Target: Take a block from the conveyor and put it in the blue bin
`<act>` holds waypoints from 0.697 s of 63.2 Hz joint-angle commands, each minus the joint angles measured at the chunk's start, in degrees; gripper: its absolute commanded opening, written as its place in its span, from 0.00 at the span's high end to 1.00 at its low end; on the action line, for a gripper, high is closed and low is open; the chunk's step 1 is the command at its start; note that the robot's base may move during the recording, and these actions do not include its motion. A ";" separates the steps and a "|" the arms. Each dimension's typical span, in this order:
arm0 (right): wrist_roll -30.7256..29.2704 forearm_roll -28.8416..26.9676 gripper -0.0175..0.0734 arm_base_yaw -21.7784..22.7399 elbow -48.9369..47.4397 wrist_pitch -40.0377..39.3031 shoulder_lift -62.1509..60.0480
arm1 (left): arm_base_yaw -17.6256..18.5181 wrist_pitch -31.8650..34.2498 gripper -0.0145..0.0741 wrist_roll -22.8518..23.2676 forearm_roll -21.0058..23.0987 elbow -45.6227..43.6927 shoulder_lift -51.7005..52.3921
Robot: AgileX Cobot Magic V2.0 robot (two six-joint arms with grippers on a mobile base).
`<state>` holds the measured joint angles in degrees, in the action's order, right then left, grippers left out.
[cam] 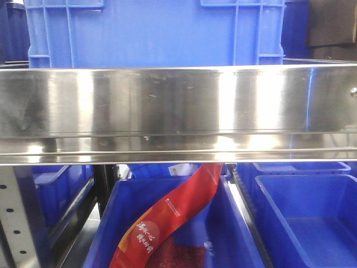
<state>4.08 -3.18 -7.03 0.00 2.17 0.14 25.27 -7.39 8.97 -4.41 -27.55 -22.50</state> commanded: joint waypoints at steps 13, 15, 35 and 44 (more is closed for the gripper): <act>-0.52 0.12 0.98 0.32 0.00 -3.10 -0.14 | 0.04 0.73 0.96 0.44 0.32 0.13 0.33; -0.52 0.12 0.98 0.32 0.00 -3.10 -0.14 | 0.04 0.73 0.96 0.44 0.32 0.13 0.33; -0.52 0.12 0.98 0.32 0.00 -3.10 -0.14 | 0.04 0.73 0.96 0.44 0.32 0.13 0.33; -0.52 0.12 0.98 0.32 0.00 -3.10 -0.14 | 0.04 0.73 0.96 0.44 0.32 0.13 0.33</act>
<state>4.08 -3.18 -6.95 0.00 0.49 0.14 25.27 -7.39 8.97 -4.41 -27.55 -22.50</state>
